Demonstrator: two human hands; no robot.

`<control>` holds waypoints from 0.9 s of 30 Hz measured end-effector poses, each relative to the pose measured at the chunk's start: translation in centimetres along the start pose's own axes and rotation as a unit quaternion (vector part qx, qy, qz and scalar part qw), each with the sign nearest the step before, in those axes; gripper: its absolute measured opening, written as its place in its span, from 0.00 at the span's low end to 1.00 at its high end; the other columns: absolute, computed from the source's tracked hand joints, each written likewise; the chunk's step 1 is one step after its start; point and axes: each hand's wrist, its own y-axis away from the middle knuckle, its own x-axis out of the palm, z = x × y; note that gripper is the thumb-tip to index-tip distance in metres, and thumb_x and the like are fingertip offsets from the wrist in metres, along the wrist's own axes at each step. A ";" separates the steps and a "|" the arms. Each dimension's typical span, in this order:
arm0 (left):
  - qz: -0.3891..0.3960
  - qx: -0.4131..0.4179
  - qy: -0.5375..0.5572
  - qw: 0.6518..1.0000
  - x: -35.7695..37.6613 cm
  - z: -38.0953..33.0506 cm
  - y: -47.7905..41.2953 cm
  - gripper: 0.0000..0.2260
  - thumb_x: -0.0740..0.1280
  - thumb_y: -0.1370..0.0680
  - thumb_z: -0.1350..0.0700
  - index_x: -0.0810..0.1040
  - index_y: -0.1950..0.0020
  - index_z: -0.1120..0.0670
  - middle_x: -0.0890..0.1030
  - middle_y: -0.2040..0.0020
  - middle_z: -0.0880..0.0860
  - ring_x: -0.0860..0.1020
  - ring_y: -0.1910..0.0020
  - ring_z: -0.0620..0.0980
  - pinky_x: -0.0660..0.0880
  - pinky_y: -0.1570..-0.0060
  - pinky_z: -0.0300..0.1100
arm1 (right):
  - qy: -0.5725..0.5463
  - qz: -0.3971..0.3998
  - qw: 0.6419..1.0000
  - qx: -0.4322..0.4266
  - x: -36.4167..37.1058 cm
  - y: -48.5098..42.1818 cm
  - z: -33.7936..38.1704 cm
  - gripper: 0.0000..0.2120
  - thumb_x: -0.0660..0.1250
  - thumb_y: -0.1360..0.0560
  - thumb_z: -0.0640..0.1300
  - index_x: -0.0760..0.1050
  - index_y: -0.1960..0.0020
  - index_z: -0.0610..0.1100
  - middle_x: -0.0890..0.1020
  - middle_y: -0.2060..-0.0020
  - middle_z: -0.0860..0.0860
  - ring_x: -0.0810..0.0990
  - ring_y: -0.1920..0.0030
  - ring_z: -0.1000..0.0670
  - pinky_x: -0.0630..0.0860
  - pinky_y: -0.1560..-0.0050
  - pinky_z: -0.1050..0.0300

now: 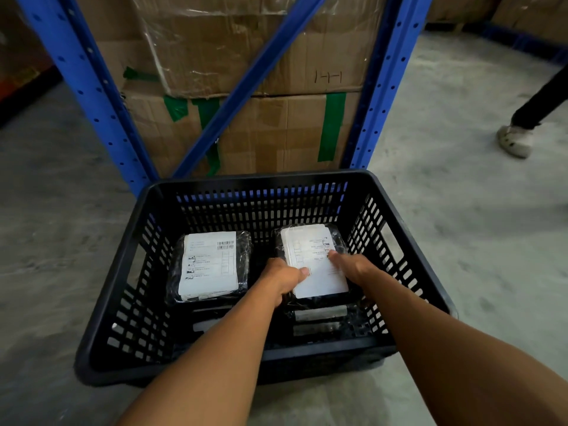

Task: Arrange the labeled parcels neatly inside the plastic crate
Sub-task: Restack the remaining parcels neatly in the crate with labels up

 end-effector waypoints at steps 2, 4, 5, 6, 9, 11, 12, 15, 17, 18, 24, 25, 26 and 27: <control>-0.009 -0.005 -0.004 1.000 -0.3 0.2 0.0 0.23 0.67 0.19 0.59 0.66 0.27 0.63 0.70 0.27 0.60 0.69 0.29 0.59 0.68 0.33 0.51 | 0.005 -0.002 1.000 0.003 -0.4 0.4 0.0 0.24 0.57 0.18 0.49 0.71 0.31 0.32 0.76 0.35 0.37 0.77 0.37 0.39 0.73 0.35 0.48; -0.022 -0.014 -0.006 1.000 -0.5 0.3 0.1 0.19 0.65 0.19 0.63 0.68 0.29 0.63 0.74 0.32 0.59 0.73 0.34 0.58 0.71 0.40 0.49 | 0.015 -0.005 1.000 -0.003 -0.6 0.7 0.2 0.20 0.56 0.18 0.44 0.72 0.33 0.32 0.77 0.36 0.36 0.78 0.41 0.42 0.73 0.39 0.51; -0.021 -0.019 -0.002 1.000 -0.6 0.3 0.2 0.17 0.64 0.19 0.64 0.69 0.30 0.63 0.75 0.35 0.57 0.74 0.39 0.57 0.71 0.45 0.46 | 0.022 -0.012 1.000 -0.005 -0.6 0.7 0.2 0.19 0.56 0.18 0.43 0.74 0.35 0.32 0.78 0.39 0.36 0.78 0.44 0.41 0.73 0.41 0.50; -0.019 -0.021 0.006 1.000 -0.6 0.2 0.4 0.17 0.63 0.19 0.65 0.70 0.31 0.62 0.75 0.39 0.55 0.74 0.43 0.55 0.70 0.48 0.44 | 0.021 -0.013 1.000 0.000 -0.6 0.7 0.2 0.17 0.56 0.18 0.42 0.75 0.39 0.31 0.80 0.43 0.36 0.78 0.47 0.40 0.74 0.44 0.49; -0.026 -0.025 0.034 0.999 -0.5 0.5 -0.1 0.24 0.63 0.20 0.66 0.64 0.24 0.61 0.71 0.28 0.58 0.72 0.35 0.57 0.71 0.42 0.49 | 0.010 -0.019 1.000 0.017 -0.7 0.5 0.0 0.16 0.57 0.19 0.42 0.74 0.40 0.32 0.79 0.45 0.38 0.78 0.46 0.38 0.73 0.46 0.47; -0.048 -0.022 0.051 0.997 -0.3 0.6 -0.3 0.25 0.64 0.21 0.67 0.63 0.24 0.62 0.70 0.27 0.59 0.72 0.33 0.58 0.71 0.40 0.47 | -0.002 -0.033 0.999 0.008 -0.5 0.1 -0.1 0.19 0.59 0.20 0.44 0.73 0.35 0.32 0.79 0.39 0.36 0.78 0.40 0.37 0.74 0.41 0.47; -0.065 -0.026 0.055 0.996 -0.1 0.5 -0.3 0.23 0.65 0.21 0.68 0.66 0.27 0.63 0.73 0.31 0.59 0.76 0.40 0.56 0.73 0.44 0.45 | -0.007 -0.046 0.999 0.000 -0.3 0.1 -0.1 0.21 0.62 0.21 0.45 0.73 0.35 0.32 0.79 0.39 0.36 0.79 0.40 0.38 0.76 0.39 0.48; -0.090 -0.039 0.092 0.991 -0.2 -0.5 -0.2 0.10 0.68 0.25 0.72 0.76 0.47 0.62 0.80 0.43 0.58 0.78 0.55 0.52 0.76 0.56 0.41 | -0.027 -0.041 0.999 -0.015 -0.8 -0.1 0.8 0.27 0.72 0.26 0.49 0.71 0.36 0.32 0.81 0.42 0.38 0.82 0.48 0.40 0.79 0.41 0.45; -0.069 -0.047 0.106 0.991 -0.8 -1.4 -0.1 0.11 0.70 0.29 0.72 0.77 0.49 0.63 0.82 0.44 0.59 0.80 0.49 0.58 0.79 0.48 0.49 | -0.004 -0.003 1.000 -0.031 -2.2 0.2 2.2 0.37 0.78 0.32 0.51 0.67 0.31 0.36 0.80 0.40 0.38 0.82 0.46 0.39 0.80 0.43 0.44; -0.050 -0.053 0.095 0.993 -1.3 -1.8 0.2 0.15 0.72 0.30 0.71 0.78 0.44 0.64 0.82 0.43 0.59 0.79 0.44 0.60 0.78 0.44 0.53 | 0.020 0.004 0.999 -0.050 -3.0 0.4 3.1 0.39 0.79 0.33 0.51 0.66 0.30 0.38 0.79 0.39 0.39 0.82 0.46 0.40 0.80 0.44 0.45; -0.181 0.150 -0.128 0.964 -3.5 -6.6 1.4 0.57 0.83 0.37 0.55 0.48 0.20 0.58 0.55 0.20 0.58 0.58 0.22 0.58 0.61 0.26 0.51 | 0.325 -0.012 0.909 -0.259 -6.7 2.8 11.5 0.27 0.80 0.34 0.49 0.78 0.38 0.47 0.81 0.44 0.48 0.78 0.49 0.48 0.74 0.45 0.56; -0.157 0.197 -0.171 0.952 -3.9 -7.5 1.2 0.60 0.84 0.38 0.53 0.45 0.19 0.56 0.52 0.19 0.57 0.53 0.21 0.57 0.57 0.24 0.52 | 0.362 0.013 0.891 -0.274 -6.9 3.3 12.7 0.25 0.80 0.35 0.48 0.79 0.40 0.49 0.82 0.46 0.49 0.79 0.49 0.48 0.74 0.43 0.54; -0.111 0.226 -0.201 0.947 -4.4 -8.4 1.3 0.61 0.84 0.39 0.52 0.46 0.19 0.54 0.54 0.19 0.56 0.54 0.21 0.57 0.57 0.24 0.51 | 0.387 0.033 0.875 -0.288 -7.0 3.8 13.7 0.24 0.80 0.36 0.47 0.80 0.41 0.51 0.84 0.48 0.50 0.80 0.48 0.48 0.74 0.42 0.52; -0.060 0.223 -0.212 0.950 -4.9 -9.1 1.0 0.57 0.84 0.39 0.52 0.52 0.19 0.54 0.62 0.21 0.56 0.60 0.22 0.57 0.62 0.27 0.49 | 0.408 0.046 0.862 -0.296 -7.0 4.2 14.3 0.24 0.81 0.37 0.47 0.81 0.42 0.52 0.84 0.49 0.51 0.80 0.48 0.48 0.74 0.41 0.52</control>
